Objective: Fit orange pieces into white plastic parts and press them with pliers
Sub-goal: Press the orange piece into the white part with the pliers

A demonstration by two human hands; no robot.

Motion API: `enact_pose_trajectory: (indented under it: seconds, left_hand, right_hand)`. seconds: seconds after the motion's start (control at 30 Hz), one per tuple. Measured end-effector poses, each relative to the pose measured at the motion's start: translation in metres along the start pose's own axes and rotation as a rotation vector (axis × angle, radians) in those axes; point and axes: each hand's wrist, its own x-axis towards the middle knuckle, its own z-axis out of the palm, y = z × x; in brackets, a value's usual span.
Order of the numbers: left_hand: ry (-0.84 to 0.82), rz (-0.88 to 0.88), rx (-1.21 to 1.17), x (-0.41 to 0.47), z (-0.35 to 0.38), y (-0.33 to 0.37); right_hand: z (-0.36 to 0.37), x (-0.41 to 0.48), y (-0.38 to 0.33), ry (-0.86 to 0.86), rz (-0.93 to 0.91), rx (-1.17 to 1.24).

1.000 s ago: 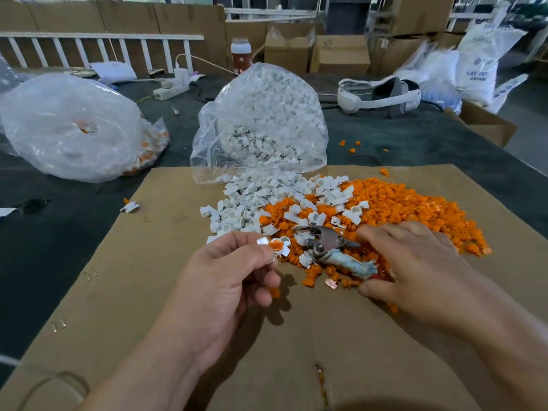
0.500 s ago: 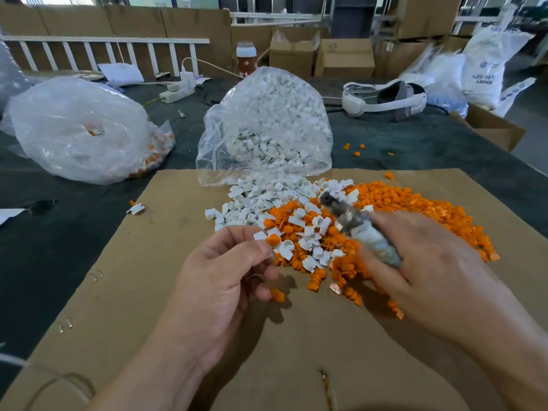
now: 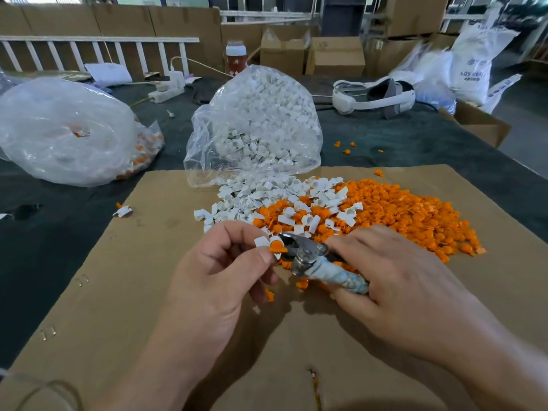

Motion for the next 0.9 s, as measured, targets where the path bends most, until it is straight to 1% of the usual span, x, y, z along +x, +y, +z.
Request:
enact_pose_trajectory:
  seconds: [0.1, 0.27, 0.37, 0.7, 0.9]
  left_hand:
    - [-0.008, 0.005, 0.017, -0.0007, -0.0007, 0.0002]
    - [0.035, 0.017, 0.051, -0.0002, -0.0018, -0.0019]
    - [0.03, 0.019, 0.06, -0.0004, -0.0011, -0.0023]
    - [0.0, 0.036, 0.086, -0.002, -0.0008, 0.0029]
    - [-0.025, 0.058, 0.136, -0.0027, -0.0029, 0.0037]
  right_hand:
    - [0.0004, 0.0, -0.0002, -0.002, -0.006, -0.001]
    - [-0.0012, 0.0004, 0.0002, 0.022, -0.001, 0.024]
    - [-0.0021, 0.0008, -0.0005, 0.025, 0.0, -0.003]
    - [0.001, -0.0013, 0.0005, 0.074, -0.009, 0.044]
    - [0.0, -0.0012, 0.0002, 0.047, 0.008, -0.009]
